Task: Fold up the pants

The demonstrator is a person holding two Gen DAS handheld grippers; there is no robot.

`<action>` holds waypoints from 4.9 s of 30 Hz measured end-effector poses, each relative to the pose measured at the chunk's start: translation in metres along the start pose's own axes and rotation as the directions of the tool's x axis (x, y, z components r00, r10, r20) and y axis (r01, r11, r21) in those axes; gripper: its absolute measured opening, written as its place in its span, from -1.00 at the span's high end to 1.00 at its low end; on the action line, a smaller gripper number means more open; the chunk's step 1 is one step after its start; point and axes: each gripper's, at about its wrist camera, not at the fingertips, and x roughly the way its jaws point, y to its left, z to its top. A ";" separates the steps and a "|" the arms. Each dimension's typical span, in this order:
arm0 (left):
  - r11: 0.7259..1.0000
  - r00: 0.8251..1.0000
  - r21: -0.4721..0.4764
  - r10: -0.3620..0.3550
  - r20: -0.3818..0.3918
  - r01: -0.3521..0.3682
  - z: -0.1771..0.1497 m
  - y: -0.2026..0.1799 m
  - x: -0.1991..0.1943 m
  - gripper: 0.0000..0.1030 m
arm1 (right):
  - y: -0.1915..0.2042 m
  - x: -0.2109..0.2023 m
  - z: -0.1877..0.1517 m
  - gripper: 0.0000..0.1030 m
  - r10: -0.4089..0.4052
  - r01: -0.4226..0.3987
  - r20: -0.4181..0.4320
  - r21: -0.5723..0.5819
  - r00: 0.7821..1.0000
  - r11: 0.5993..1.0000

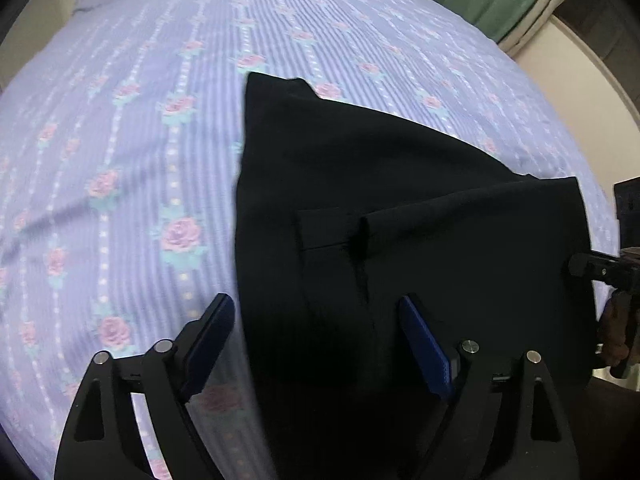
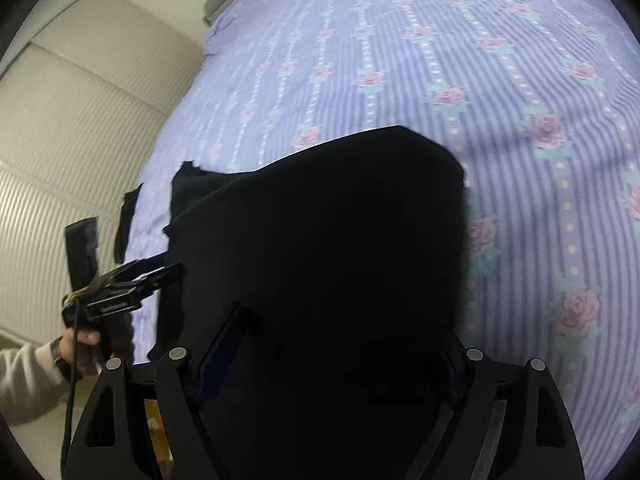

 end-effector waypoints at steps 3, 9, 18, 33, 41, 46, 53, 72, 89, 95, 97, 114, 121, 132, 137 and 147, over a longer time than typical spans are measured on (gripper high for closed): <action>1.000 1.000 0.011 -0.011 -0.008 0.011 0.002 -0.004 0.007 -0.89 | -0.002 0.004 0.001 -0.62 0.046 -0.046 -0.024 0.001 0.999 0.999; 0.996 0.996 -0.048 -0.067 0.052 0.070 0.006 -0.004 0.006 -0.26 | -0.001 0.018 0.006 -0.21 0.072 -0.071 -0.070 0.017 0.995 0.997; 0.999 0.994 0.024 -0.029 0.110 0.026 0.000 -0.021 -0.032 0.67 | 0.016 -0.008 0.001 0.56 0.101 -0.100 -0.018 0.033 0.995 0.994; 0.999 0.978 -0.005 0.045 0.203 -0.045 -0.009 0.014 -0.147 0.70 | 0.119 -0.043 0.029 0.60 0.086 -0.085 0.022 -0.051 0.996 0.995; 0.973 0.933 -0.174 0.198 0.301 -0.150 -0.013 0.114 -0.268 0.71 | 0.250 -0.015 0.082 0.60 0.180 -0.183 -0.035 -0.205 0.983 0.962; 0.955 0.908 -0.249 0.243 0.340 -0.162 -0.027 0.210 -0.325 0.71 | 0.364 0.044 0.115 0.60 0.219 -0.229 -0.067 -0.292 0.973 0.929; 0.941 0.899 -0.273 0.288 0.329 -0.201 -0.052 0.395 -0.398 0.71 | 0.525 0.153 0.131 0.60 0.262 -0.288 -0.125 -0.306 0.957 0.907; 0.946 0.904 -0.127 0.321 0.283 -0.297 -0.024 0.734 -0.291 0.70 | 0.664 0.519 0.180 0.60 0.366 -0.372 -0.134 -0.025 0.921 0.928; 0.930 0.903 -0.159 0.362 0.231 -0.332 -0.025 0.757 -0.243 0.29 | 0.618 0.527 0.180 -0.71 -0.123 0.113 -0.040 -0.185 0.992 0.976; 0.898 0.858 -0.168 0.439 0.267 -0.407 -0.038 0.714 -0.303 0.15 | 0.645 0.461 0.168 -0.71 -0.117 0.132 0.069 -0.283 0.991 0.950; 0.890 0.840 -0.182 0.456 0.294 -0.419 -0.042 0.686 -0.331 0.01 | 0.656 0.433 0.162 -0.71 -0.092 0.123 0.109 -0.319 0.990 0.940; 0.758 0.700 -0.474 0.627 0.342 -0.448 -0.089 0.271 -0.520 -0.64 | 0.643 0.059 0.123 -0.71 0.036 0.139 0.296 -0.550 0.955 0.823; 0.764 0.676 -0.493 0.622 0.395 -0.416 -0.087 0.103 -0.542 -0.75 | 0.566 -0.103 0.100 -0.72 -0.042 0.247 0.367 -0.534 0.929 0.809; 0.858 0.731 -0.390 0.497 0.467 -0.335 -0.076 -0.016 -0.534 -0.75 | 0.470 -0.244 0.048 -0.72 -0.249 0.453 0.498 -0.344 0.831 0.823; 0.869 0.749 -0.349 0.483 0.454 -0.350 -0.090 -0.029 -0.532 -0.75 | 0.453 -0.270 0.016 -0.72 -0.350 0.538 0.541 -0.237 0.764 0.809; 0.899 0.792 -0.246 0.436 0.428 -0.362 -0.125 -0.048 -0.523 -0.75 | 0.447 -0.293 -0.052 -0.72 -0.460 0.597 0.540 -0.102 0.705 0.796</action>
